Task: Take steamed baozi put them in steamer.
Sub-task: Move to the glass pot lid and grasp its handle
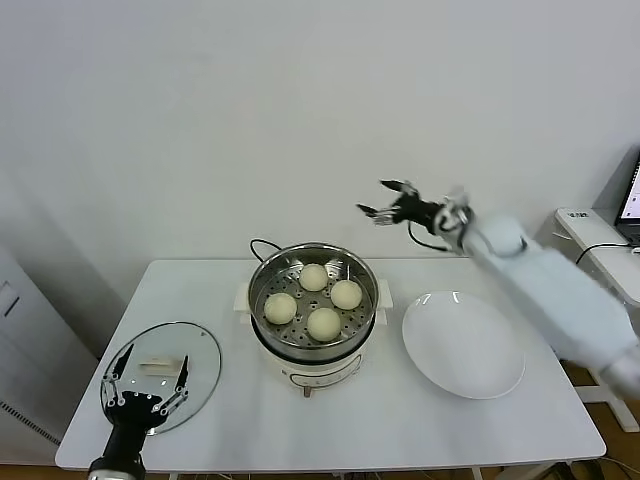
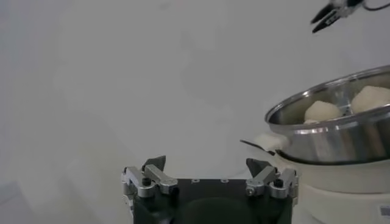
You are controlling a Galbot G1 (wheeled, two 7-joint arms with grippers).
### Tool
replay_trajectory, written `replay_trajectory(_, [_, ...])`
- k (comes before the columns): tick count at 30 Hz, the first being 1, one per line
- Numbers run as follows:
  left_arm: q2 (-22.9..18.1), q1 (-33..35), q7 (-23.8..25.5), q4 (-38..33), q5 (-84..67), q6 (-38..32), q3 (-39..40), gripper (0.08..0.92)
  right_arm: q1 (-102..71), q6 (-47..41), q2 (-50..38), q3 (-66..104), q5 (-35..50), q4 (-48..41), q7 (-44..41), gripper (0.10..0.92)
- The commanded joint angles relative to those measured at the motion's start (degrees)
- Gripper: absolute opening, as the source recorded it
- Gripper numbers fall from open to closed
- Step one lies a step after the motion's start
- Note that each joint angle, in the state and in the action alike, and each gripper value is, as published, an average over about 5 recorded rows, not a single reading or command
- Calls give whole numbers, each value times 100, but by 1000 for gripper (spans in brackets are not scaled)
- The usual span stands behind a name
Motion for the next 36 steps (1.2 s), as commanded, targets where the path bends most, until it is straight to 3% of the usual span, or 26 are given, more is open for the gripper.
replay_trajectory(1, [-122, -160, -133, 29, 251, 34, 105, 823, -5062, 548, 369, 4610, -70, 1685, 1317, 823])
replay_trajectory(10, [-94, -102, -146, 206, 591, -226, 65, 823, -7322, 631, 1869, 5937, -1252, 3070, 618, 823])
replay_trajectory(15, [-116, -185, -300, 550, 1200, -804, -45, 823, -7905, 503, 2751, 6379, -1544, 3488, 163, 823])
replay_trajectory(20, [-58, -183, -618, 979, 2199, -1325, -166, 823, -8220, 546, 3003, 6447, -1683, 3750, 40, 823])
replay_trajectory(27, [471, -526, -1742, 2203, 5362, -2499, -664, 823, -8216, 606, 2947, 6525, -1712, 3777, 97, 823])
replay_trajectory(32, [723, -830, -2535, 2881, 6762, -2588, -946, 823, -8162, 667, 2900, 6376, -1735, 3693, 199, 823])
replay_trajectory(36, [821, -1036, -2748, 3148, 7307, -2456, -1072, 823, -8176, 776, 2871, 6289, -1805, 3611, 211, 823])
